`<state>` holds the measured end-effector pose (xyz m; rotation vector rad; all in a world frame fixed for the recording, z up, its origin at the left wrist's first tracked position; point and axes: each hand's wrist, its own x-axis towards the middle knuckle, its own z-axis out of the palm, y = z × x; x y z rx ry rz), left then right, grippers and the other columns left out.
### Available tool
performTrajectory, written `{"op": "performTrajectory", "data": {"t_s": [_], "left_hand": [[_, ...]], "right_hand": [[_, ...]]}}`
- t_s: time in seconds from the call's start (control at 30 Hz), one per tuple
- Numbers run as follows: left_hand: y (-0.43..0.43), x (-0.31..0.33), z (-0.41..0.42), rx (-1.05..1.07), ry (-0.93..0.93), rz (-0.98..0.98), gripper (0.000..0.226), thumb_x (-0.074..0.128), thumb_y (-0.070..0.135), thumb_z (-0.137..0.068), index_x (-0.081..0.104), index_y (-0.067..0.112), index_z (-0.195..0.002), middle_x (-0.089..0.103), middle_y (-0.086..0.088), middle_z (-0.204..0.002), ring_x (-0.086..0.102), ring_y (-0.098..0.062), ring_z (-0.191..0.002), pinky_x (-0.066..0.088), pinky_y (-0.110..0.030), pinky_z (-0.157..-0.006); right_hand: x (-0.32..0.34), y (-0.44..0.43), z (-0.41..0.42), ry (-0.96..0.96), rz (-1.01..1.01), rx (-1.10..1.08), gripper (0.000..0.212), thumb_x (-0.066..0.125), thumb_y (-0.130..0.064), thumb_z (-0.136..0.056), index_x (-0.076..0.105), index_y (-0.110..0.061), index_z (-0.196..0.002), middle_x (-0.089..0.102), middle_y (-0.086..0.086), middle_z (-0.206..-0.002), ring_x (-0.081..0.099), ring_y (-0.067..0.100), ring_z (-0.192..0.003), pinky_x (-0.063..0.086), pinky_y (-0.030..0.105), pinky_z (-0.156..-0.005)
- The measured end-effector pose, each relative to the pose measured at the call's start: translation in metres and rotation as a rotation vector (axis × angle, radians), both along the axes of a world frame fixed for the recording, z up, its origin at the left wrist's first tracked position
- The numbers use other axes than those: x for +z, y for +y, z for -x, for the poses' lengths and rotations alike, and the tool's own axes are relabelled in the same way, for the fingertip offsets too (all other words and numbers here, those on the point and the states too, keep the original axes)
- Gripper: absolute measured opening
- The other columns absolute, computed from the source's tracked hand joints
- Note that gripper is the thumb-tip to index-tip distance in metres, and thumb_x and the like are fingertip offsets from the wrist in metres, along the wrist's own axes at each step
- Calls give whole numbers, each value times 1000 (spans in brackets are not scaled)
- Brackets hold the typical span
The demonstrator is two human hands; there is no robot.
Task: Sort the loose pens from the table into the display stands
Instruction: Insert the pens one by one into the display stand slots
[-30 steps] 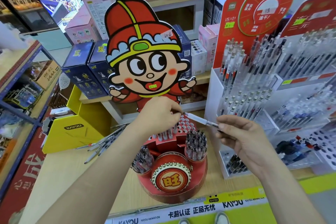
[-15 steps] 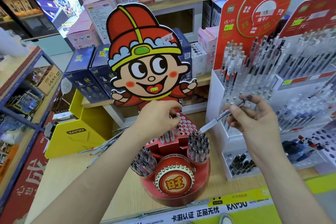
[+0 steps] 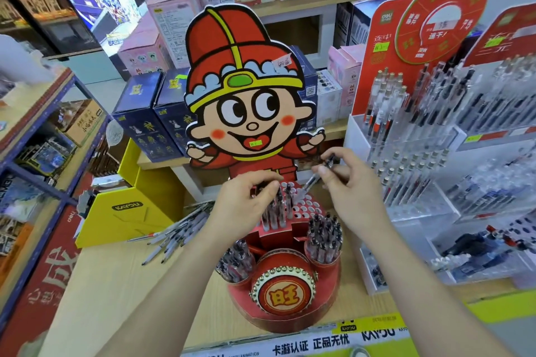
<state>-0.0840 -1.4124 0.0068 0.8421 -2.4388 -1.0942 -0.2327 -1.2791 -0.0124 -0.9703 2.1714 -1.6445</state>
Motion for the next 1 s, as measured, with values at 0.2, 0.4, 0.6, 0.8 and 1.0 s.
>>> {"op": "performTrajectory", "data": {"t_s": [0.2,0.4,0.6,0.8,1.0], "left_hand": [[0,-2,-2,-4,36,-11,18,56,28,-96,71,31,-107,64,24,-102,55,10,-100,42,-10,-83],[-1,5,5,-23,87,64,19,58,28,-95,71,30,-108,66,22,-103,57,5,-104,46,-19,-91],[6,26,38,-157,84,34,25,67,27,-89,69,26,-114,69,19,-91,62,6,-88,50,-14,-82],[7,25,50,-78,14,150,19,74,25,-82,71,28,-100,70,15,-85,62,2,-82,53,-25,-79],[8,32,50,40,2,126,8,74,19,-80,76,22,-87,72,12,-79,65,1,-75,56,-27,-75]], "right_hand": [[-13,-8,-3,23,-51,38,18,65,-19,-93,59,-35,-97,72,-10,-72,62,-3,-69,45,16,-68],[-9,-11,0,-9,-97,93,26,68,-18,-91,65,-38,-107,74,-4,-96,68,3,-96,53,34,-93],[-2,-13,2,137,-118,172,27,67,-16,-90,68,-27,-115,74,-11,-95,67,0,-91,55,31,-84],[3,-18,9,123,-185,252,53,68,-14,-88,52,-29,-136,76,-10,-97,65,3,-100,48,22,-88],[-5,-12,22,-66,-177,289,61,66,-9,-90,44,-28,-143,71,-18,-95,64,-3,-97,46,13,-88]]}}
